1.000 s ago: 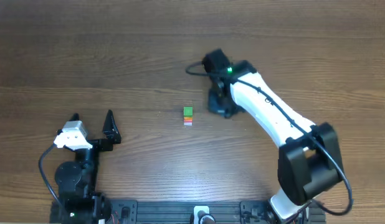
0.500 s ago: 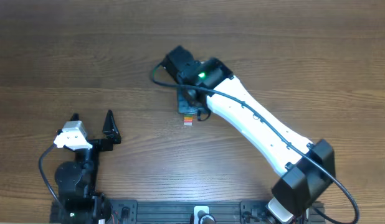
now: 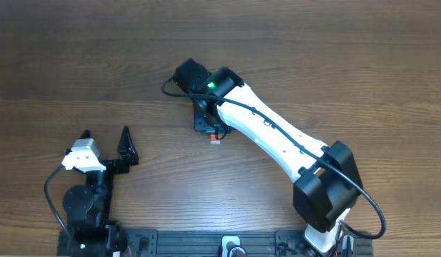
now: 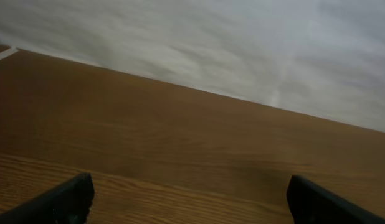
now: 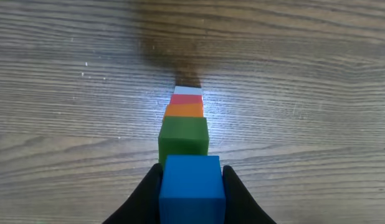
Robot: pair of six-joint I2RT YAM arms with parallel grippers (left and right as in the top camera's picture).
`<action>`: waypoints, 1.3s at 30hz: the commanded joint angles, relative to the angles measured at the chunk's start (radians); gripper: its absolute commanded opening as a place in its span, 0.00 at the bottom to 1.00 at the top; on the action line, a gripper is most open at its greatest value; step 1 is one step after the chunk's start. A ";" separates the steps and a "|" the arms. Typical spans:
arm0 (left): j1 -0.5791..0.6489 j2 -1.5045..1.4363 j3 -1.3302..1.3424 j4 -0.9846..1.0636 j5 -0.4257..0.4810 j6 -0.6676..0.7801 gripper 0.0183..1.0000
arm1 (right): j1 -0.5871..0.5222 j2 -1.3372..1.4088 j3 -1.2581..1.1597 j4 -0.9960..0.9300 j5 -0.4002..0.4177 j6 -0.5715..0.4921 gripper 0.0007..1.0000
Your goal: Stack Cubes
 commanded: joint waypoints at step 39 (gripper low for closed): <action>0.005 -0.005 -0.005 -0.003 0.013 0.014 1.00 | 0.004 0.034 0.028 0.032 0.031 0.010 0.35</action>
